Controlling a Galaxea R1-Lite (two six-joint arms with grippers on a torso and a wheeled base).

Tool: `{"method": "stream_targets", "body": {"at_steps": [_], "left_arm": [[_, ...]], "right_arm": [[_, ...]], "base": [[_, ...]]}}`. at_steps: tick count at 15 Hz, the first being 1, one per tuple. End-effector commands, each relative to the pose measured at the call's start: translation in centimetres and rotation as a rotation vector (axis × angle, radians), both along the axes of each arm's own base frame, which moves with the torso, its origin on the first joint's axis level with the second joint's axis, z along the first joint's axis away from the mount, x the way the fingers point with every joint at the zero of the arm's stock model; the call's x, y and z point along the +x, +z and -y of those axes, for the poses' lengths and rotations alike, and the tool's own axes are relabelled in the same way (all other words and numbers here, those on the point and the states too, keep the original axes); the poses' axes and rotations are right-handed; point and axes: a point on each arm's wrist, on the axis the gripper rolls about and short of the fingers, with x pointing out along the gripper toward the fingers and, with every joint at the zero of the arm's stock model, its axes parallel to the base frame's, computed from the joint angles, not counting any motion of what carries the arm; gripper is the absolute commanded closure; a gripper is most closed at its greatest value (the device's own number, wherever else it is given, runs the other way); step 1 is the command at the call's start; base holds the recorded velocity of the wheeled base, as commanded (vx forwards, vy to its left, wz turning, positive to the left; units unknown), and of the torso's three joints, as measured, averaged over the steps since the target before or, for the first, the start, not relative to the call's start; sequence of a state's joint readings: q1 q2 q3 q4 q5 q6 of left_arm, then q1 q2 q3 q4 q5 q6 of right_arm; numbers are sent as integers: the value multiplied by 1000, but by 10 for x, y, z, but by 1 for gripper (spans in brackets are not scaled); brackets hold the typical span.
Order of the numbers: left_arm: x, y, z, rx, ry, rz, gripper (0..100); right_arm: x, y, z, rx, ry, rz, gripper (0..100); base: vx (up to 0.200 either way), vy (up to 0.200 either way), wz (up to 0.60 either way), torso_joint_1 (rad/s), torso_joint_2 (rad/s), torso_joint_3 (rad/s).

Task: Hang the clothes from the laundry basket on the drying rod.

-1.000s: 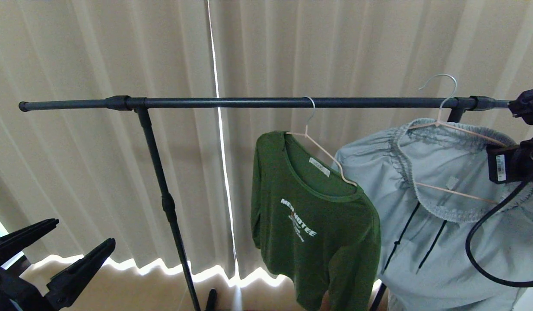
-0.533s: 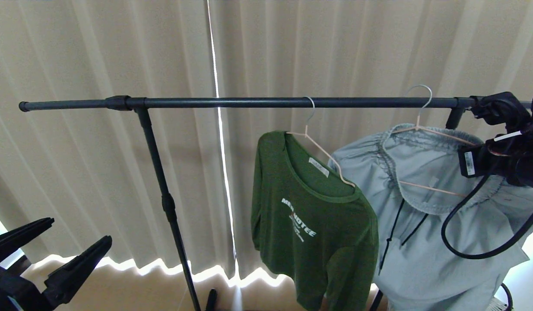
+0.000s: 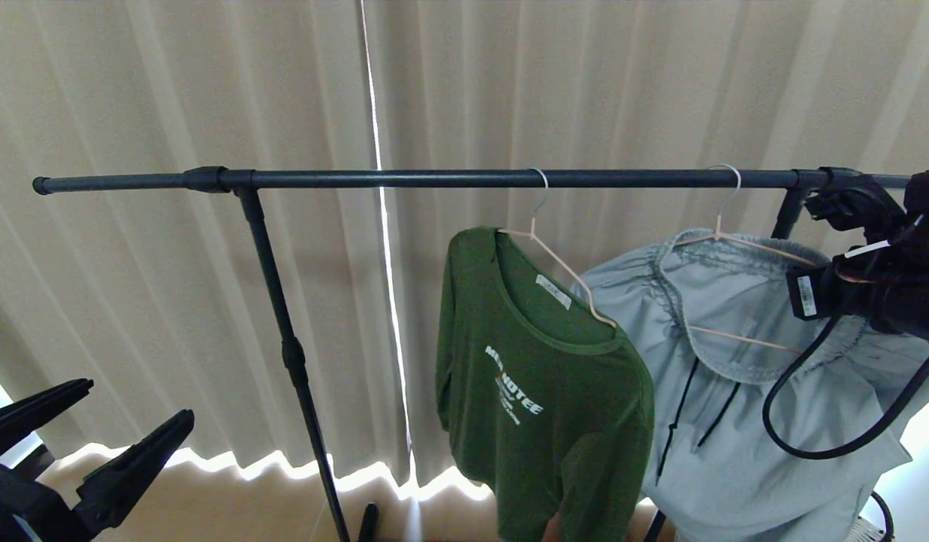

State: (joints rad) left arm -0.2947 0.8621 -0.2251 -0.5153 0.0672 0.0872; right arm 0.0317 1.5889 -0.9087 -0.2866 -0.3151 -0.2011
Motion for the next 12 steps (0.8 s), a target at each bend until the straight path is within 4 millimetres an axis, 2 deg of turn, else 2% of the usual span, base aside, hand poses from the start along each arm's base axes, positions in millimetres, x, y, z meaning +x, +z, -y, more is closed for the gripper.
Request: {"method": "stream_targets", "body": {"at_steps": [1, 3, 4, 9, 12], "left_arm": [[0, 1, -1, 0, 11, 2, 0], [1, 3, -3, -2, 39, 9, 0], [2, 3, -4, 1, 49, 10, 0], [2, 3, -5, 7, 56, 10, 0], [2, 2, -7, 9, 79, 9, 0]], "right_arm": [[-5, 1, -4, 2, 14, 4, 100], [-9, 1, -6, 20, 14, 34, 100], [-14, 1, -8, 24, 27, 47, 0], [-28, 8, -18, 36, 78, 106, 0], [-36, 9, -24, 68, 179, 172, 0]], "base": [[0, 0, 0, 0, 0, 0], [0, 0, 0, 0, 0, 0], [0, 0, 0, 0, 0, 0], [0, 0, 0, 0, 0, 0], [0, 0, 0, 0, 0, 0]]}}
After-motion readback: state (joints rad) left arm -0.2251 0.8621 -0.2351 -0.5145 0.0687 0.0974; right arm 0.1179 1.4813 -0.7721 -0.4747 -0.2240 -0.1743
